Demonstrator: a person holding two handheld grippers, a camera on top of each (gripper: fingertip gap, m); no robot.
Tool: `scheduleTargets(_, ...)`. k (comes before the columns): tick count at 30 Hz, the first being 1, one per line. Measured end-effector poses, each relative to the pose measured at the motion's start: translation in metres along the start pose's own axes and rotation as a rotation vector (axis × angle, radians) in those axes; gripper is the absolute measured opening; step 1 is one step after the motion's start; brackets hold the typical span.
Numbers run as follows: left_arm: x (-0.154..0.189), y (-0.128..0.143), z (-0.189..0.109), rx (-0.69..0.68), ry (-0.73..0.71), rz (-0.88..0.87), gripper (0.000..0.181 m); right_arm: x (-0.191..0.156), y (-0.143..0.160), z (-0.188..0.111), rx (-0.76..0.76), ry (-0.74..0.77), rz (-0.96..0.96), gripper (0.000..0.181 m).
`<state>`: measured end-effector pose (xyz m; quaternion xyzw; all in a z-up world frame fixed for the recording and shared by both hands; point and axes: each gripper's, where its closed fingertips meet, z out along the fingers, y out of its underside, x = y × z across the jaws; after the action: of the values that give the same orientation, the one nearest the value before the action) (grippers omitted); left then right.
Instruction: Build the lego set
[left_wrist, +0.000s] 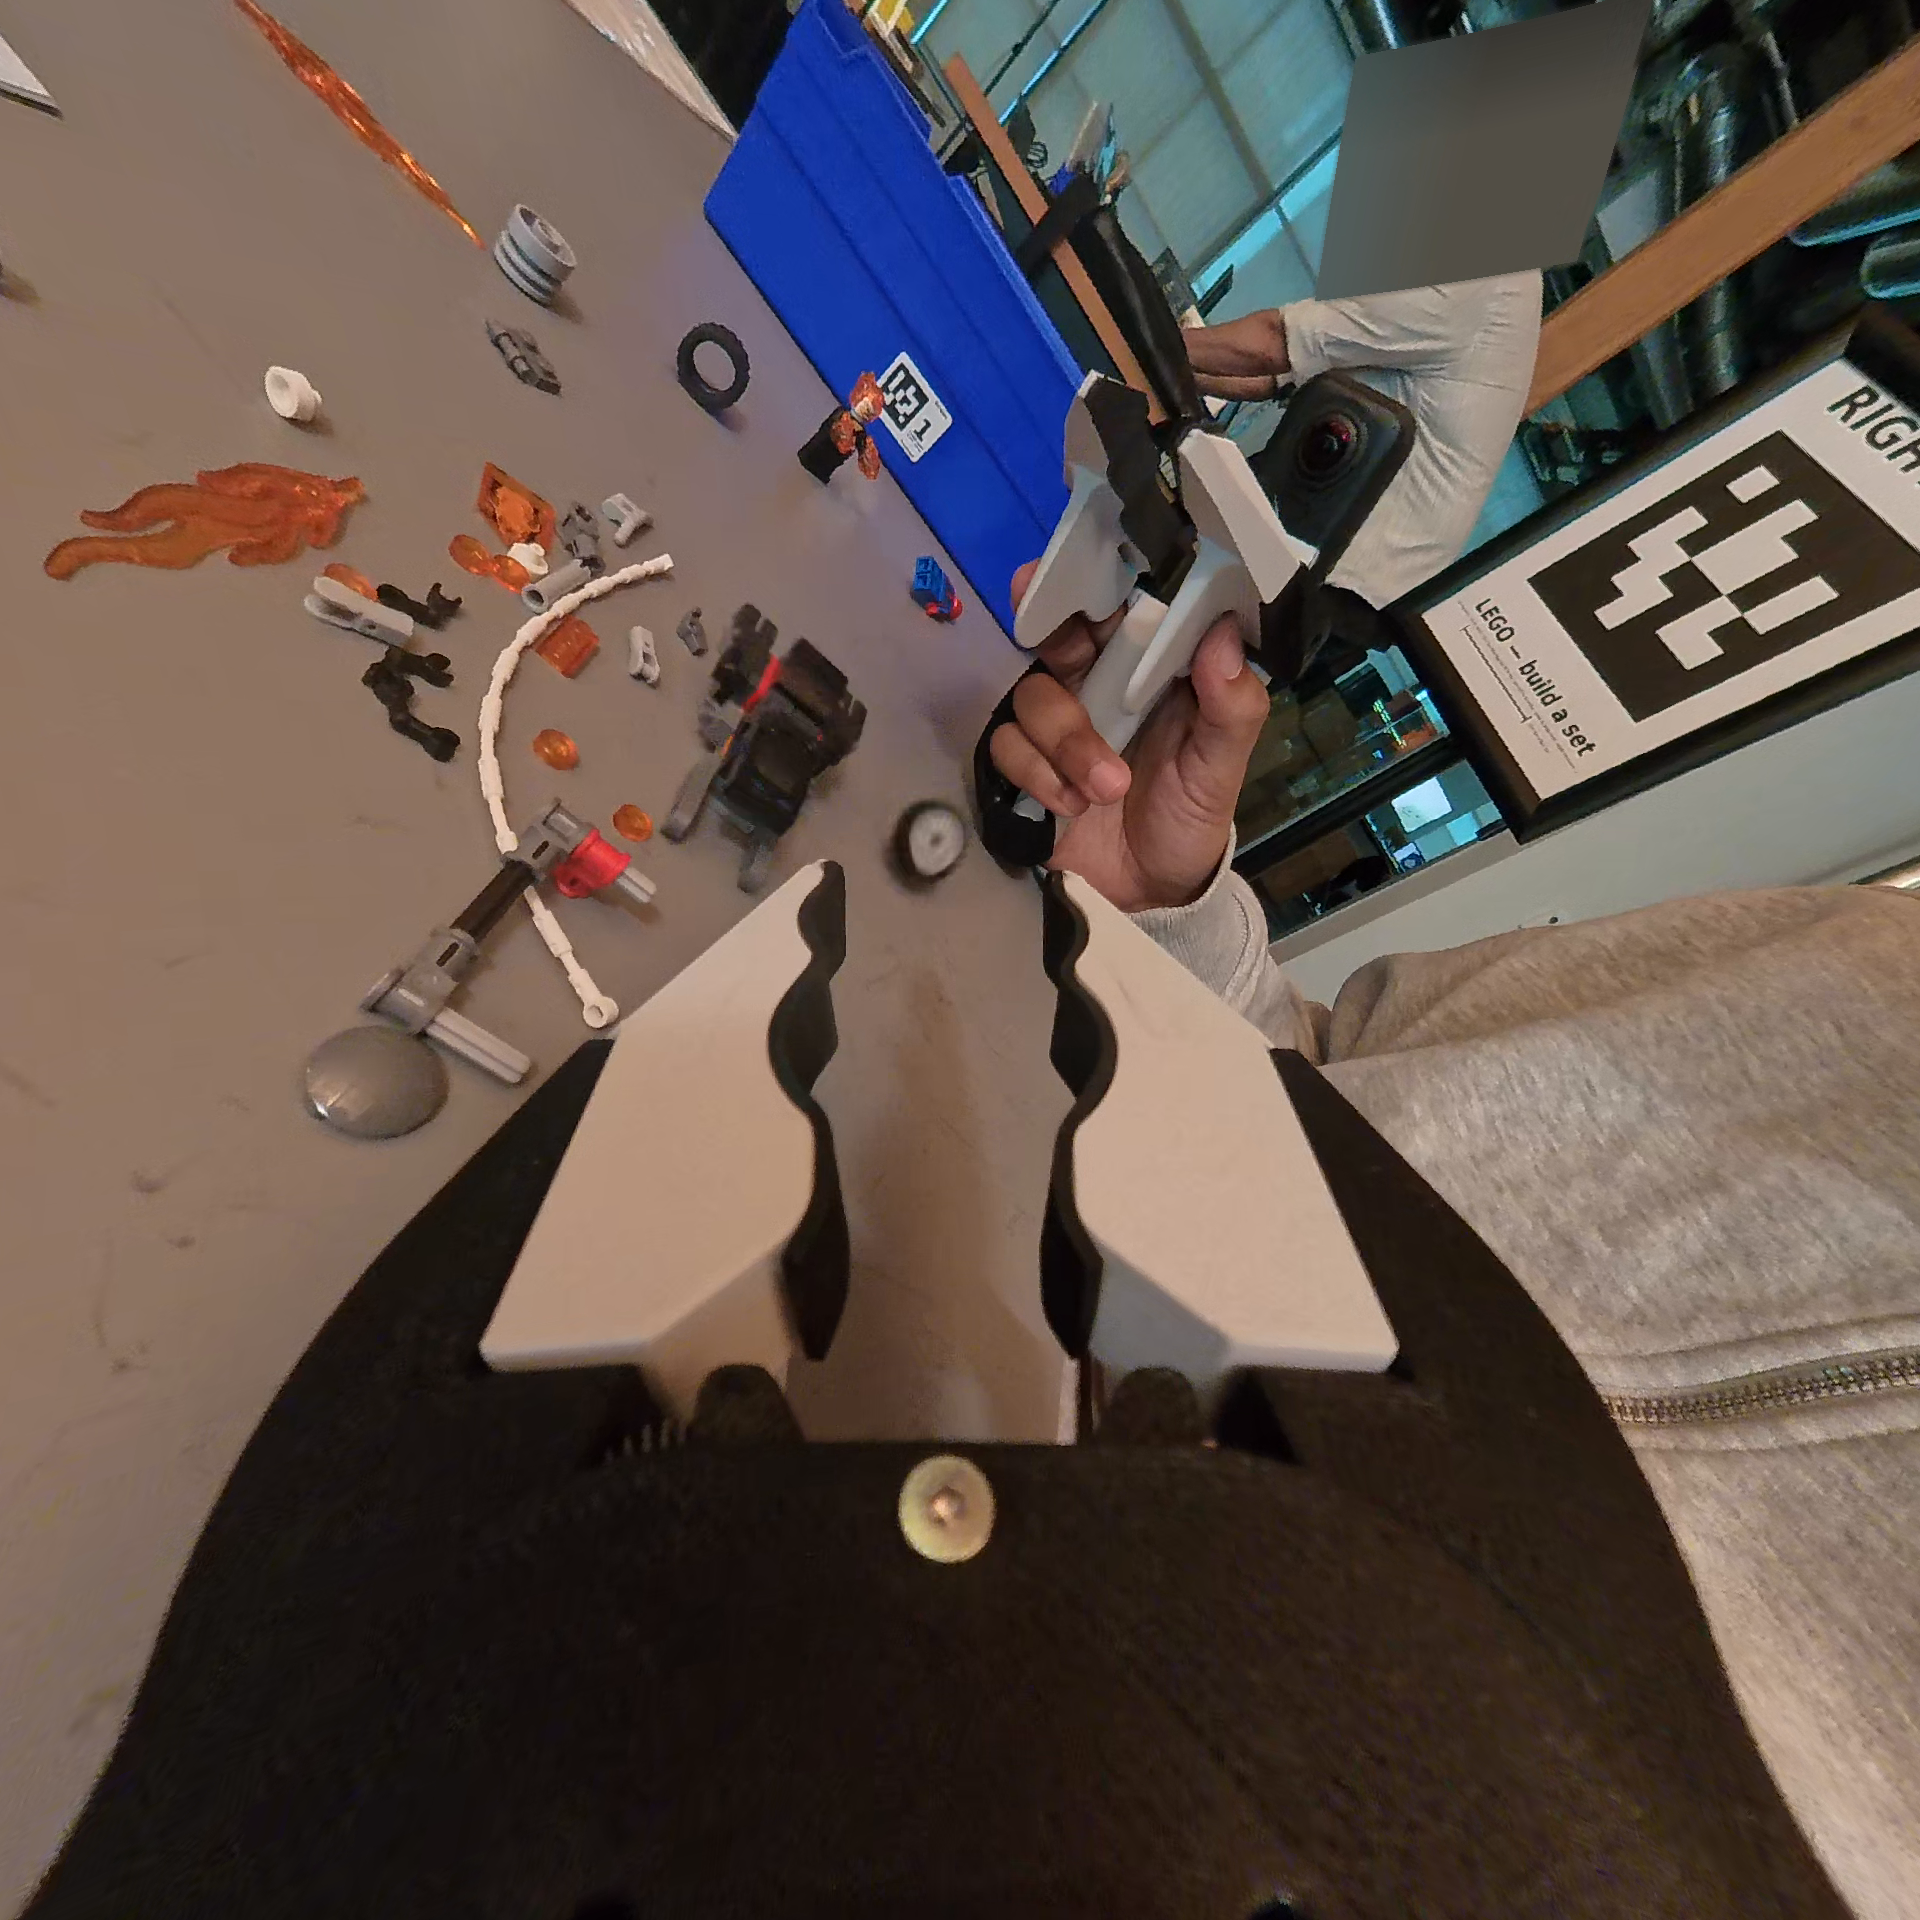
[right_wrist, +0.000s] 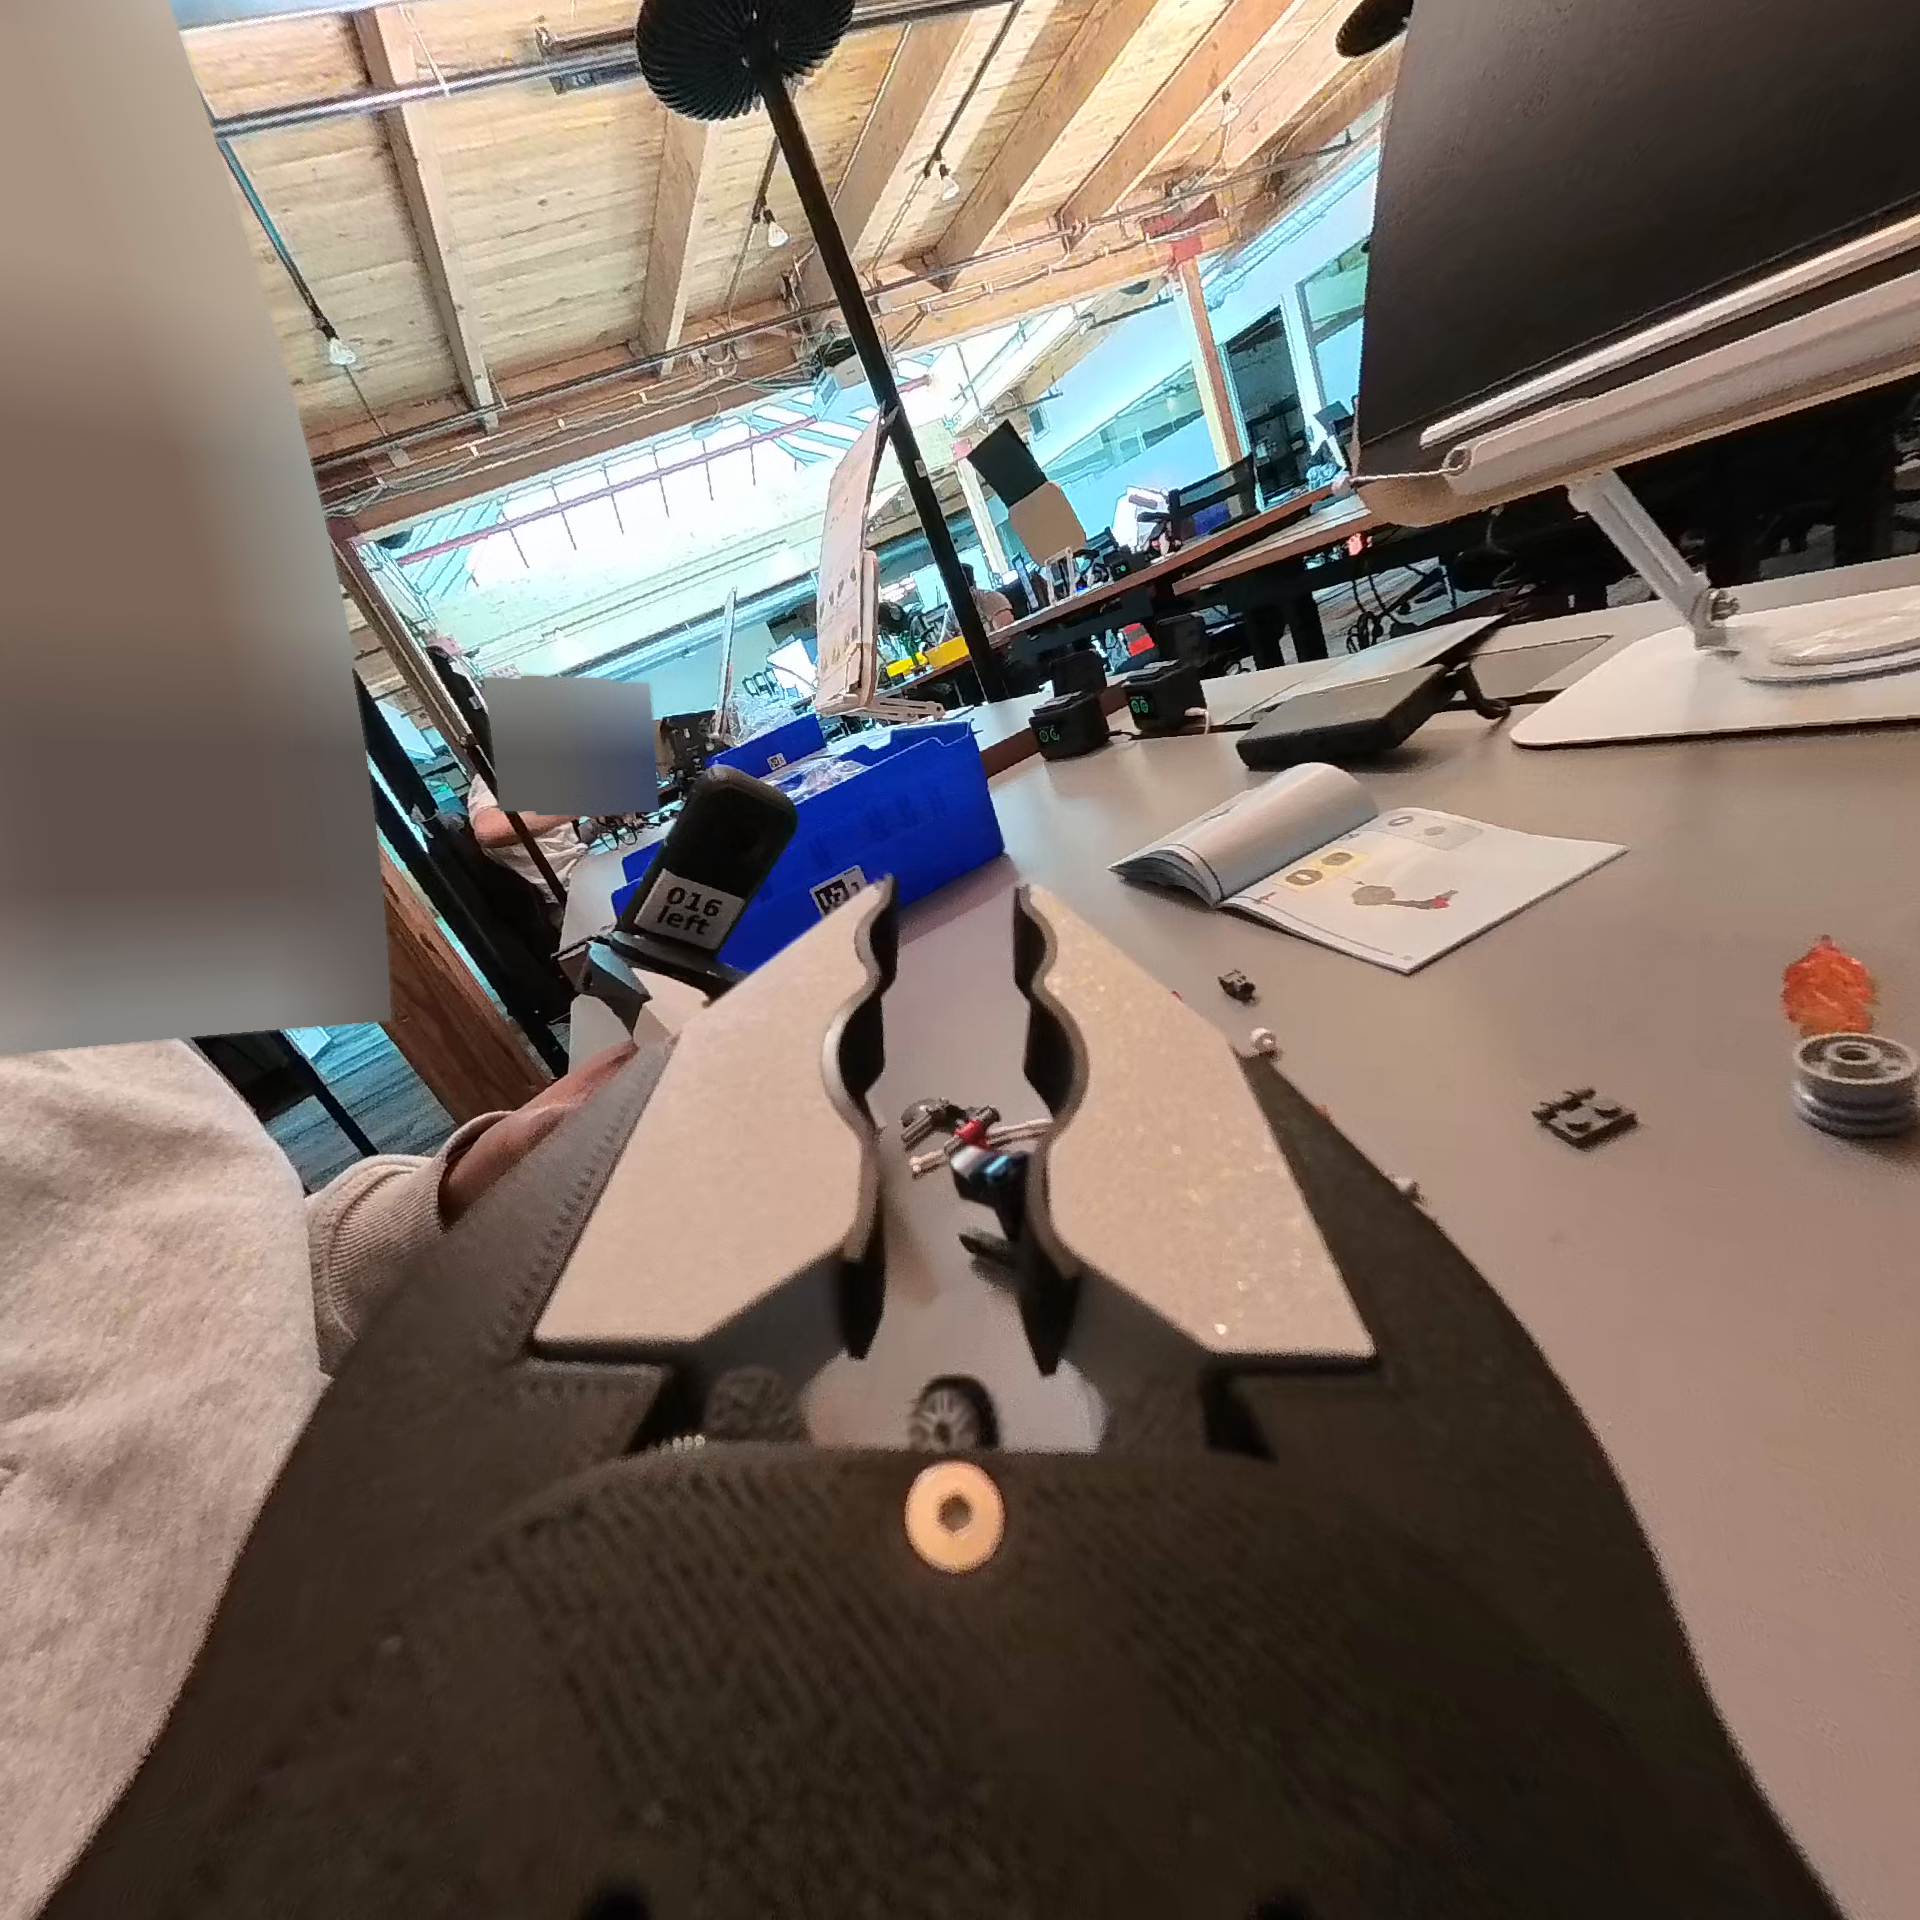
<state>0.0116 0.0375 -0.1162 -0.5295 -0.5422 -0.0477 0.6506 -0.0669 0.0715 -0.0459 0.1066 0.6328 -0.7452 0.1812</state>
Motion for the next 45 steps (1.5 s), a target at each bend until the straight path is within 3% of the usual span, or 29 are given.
scheduleTargets(4, 0.000, 0.000, 0.000, 0.002, 0.004, -0.002, 0.038, 0.005, 0.007, -0.011, -0.092, 0.043, -0.023, 0.025)
scheduleTargets(11, 0.002, -0.006, -0.001, 0.030, 0.017, 0.006, 0.037, -0.001, 0.092, -0.035, -0.697, 0.043, -0.273, 0.033)
scheduleTargets(15, 0.001, -0.007, -0.001, 0.039, 0.016, 0.000, 0.037, 0.001, 0.124, -0.042, -0.890, 0.050, -0.368, 0.030)
scheduleTargets(16, 0.001, -0.007, -0.001, 0.038, 0.016, -0.002, 0.037, 0.002, 0.126, -0.043, -0.905, 0.058, -0.383, 0.022)
scheduleTargets(32, 0.003, -0.007, -0.002, 0.046, 0.021, 0.011, 0.037, -0.003, 0.123, -0.041, -0.881, 0.031, -0.401, 0.022)
scheduleTargets(37, 0.019, -0.009, -0.010, 0.059, 0.090, 0.106, 0.033, -0.008, 0.121, -0.036, -0.859, 0.008, -0.415, 0.023)
scheduleTargets(42, -0.008, -0.034, -0.048, 0.163, -0.196, 0.273, 0.034, -0.010, 0.121, -0.035, -0.851, -0.001, -0.420, 0.022)
scheduleTargets(45, -0.033, -0.038, -0.066, 0.132, -0.379, 0.333, 0.036, -0.010, 0.122, -0.035, -0.858, -0.008, -0.395, 0.023)
